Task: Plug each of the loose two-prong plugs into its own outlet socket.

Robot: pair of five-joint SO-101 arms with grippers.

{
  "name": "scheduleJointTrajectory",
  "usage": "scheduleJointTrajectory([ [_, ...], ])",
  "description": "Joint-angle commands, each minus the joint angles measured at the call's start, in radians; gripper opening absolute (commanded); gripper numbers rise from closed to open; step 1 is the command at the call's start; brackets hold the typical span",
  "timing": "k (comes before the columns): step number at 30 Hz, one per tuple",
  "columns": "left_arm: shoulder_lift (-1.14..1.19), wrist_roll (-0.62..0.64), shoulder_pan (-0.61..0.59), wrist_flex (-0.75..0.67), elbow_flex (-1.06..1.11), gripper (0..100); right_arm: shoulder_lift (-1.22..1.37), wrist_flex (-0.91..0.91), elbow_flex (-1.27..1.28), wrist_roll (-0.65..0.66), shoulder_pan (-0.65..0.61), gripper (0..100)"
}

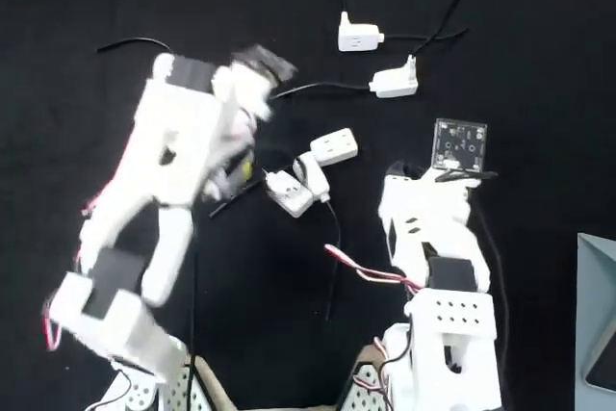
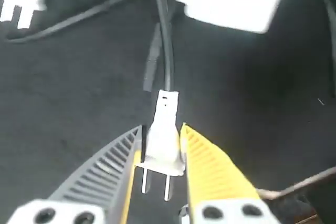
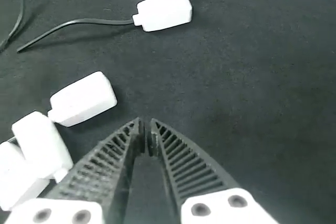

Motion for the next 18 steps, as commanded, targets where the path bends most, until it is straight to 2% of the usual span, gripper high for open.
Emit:
scheduleJointTrajectory([
  [1, -0.258, 0.06, 0.166, -0.089, 0.251, 3, -0.021, -0.02, -0.021, -0.023, 0.046, 1.2],
  [4, -0.354, 0.091, 0.26, -0.173, 0.418, 3, -0.021, -0.021, -0.024, -0.06, 0.069, 1.2],
  [8, -0.376, 0.101, 0.306, -0.302, 0.575, 5, -0.021, -0.017, -0.036, -0.068, 0.087, 1.2],
  [10, -0.376, 0.11, 0.312, -0.336, 0.622, 12, -0.021, -0.017, -0.036, -0.068, 0.087, 1.2],
  [14, -0.387, 0.229, 0.314, -0.336, 0.636, 30, -0.021, -0.017, -0.035, -0.068, 0.083, 1.2],
  [18, -0.387, 0.247, 0.246, -0.328, 0.561, 31, -0.021, -0.017, -0.033, -0.068, 0.081, 1.2],
])
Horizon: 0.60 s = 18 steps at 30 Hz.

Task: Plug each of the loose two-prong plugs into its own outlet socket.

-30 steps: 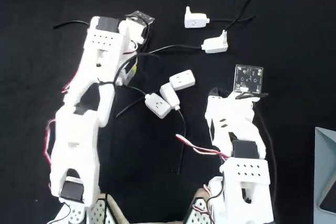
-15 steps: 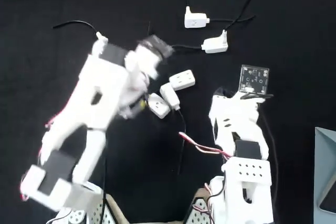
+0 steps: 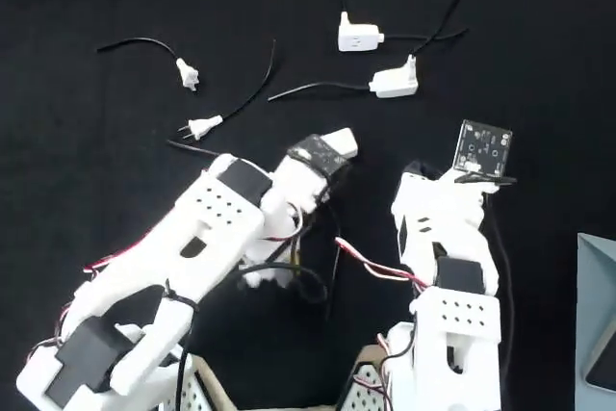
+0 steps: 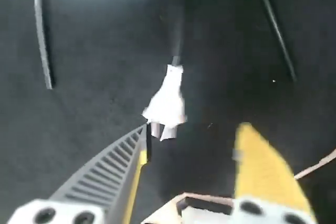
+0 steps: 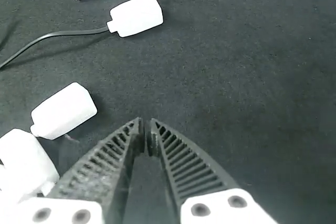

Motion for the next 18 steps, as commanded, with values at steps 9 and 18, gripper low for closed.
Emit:
scheduleJointTrajectory([
  [9, 0.032, -0.112, -0.478, -0.259, -0.263, 31, -0.021, -0.017, -0.03, -0.014, 0.006, 1.3],
  [18, 0.54, -0.25, -0.599, -0.377, -0.558, 31, -0.021, -0.015, -0.027, -0.009, -0.037, 1.3],
])
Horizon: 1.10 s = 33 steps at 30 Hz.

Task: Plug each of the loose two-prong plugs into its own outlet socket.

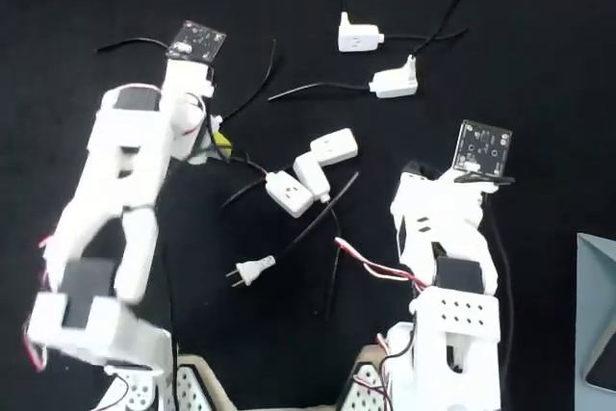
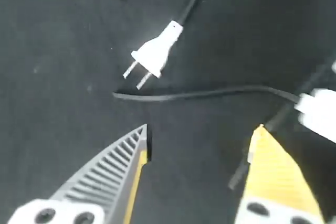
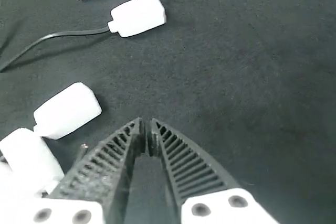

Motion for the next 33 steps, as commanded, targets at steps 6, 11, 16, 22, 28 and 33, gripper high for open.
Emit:
scheduleJointTrajectory([
  [6, 0.459, -0.123, -0.047, -0.028, -0.507, 31, -0.021, -0.02, -0.018, -0.005, -0.023, 1.3],
  [11, 0.597, -0.163, -0.044, -0.026, -0.677, 31, -0.021, -0.02, -0.018, -0.005, -0.023, 1.3],
  [16, 0.709, -0.215, -0.019, 0.04, -0.792, 21, -0.021, -0.02, -0.018, -0.003, -0.023, 1.3],
  [22, 0.81, -0.319, 0.004, 0.25, -0.898, 10, -0.021, -0.02, -0.018, -0.003, -0.023, 1.3],
  [28, 0.838, -0.339, 0.012, 0.446, -1.017, 4, -0.021, -0.02, -0.018, -0.003, -0.021, 1.3],
  [33, 0.813, -0.331, 0.012, 0.58, -1.211, 3, -0.021, -0.02, -0.016, -0.003, -0.018, 1.3],
])
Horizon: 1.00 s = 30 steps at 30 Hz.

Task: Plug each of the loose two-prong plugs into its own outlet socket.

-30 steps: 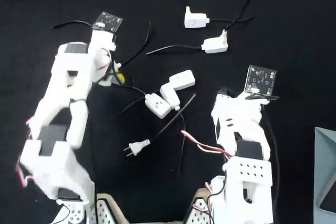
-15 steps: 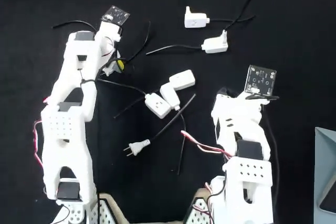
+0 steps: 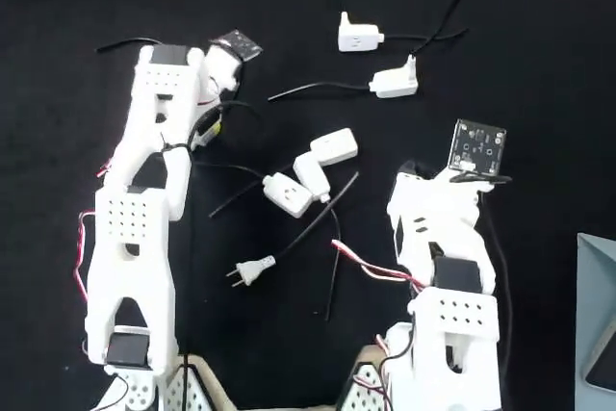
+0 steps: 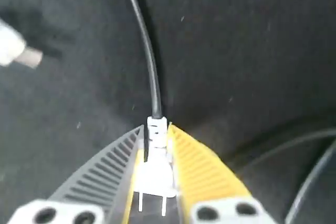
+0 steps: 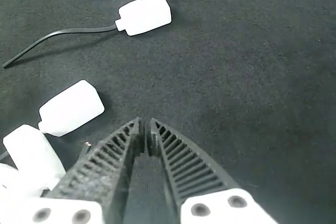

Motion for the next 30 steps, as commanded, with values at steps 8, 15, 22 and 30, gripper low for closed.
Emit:
scheduleJointTrajectory([
  [8, -0.132, 0.086, -0.005, 0.221, -0.297, 3, -0.021, -0.02, -0.018, -0.003, -0.005, 1.3],
  [15, -0.443, 0.087, 0.134, 0.219, 0.091, 3, -0.021, -0.02, -0.018, -0.003, -0.003, 1.3],
  [22, -0.799, 0.199, 0.351, 0.209, 0.473, 3, -0.021, -0.02, -0.018, -0.005, -0.003, 1.3],
  [30, -0.976, 0.334, 0.572, -0.011, 0.941, 3, -0.021, -0.017, -0.018, -0.009, 0.012, 1.3],
])
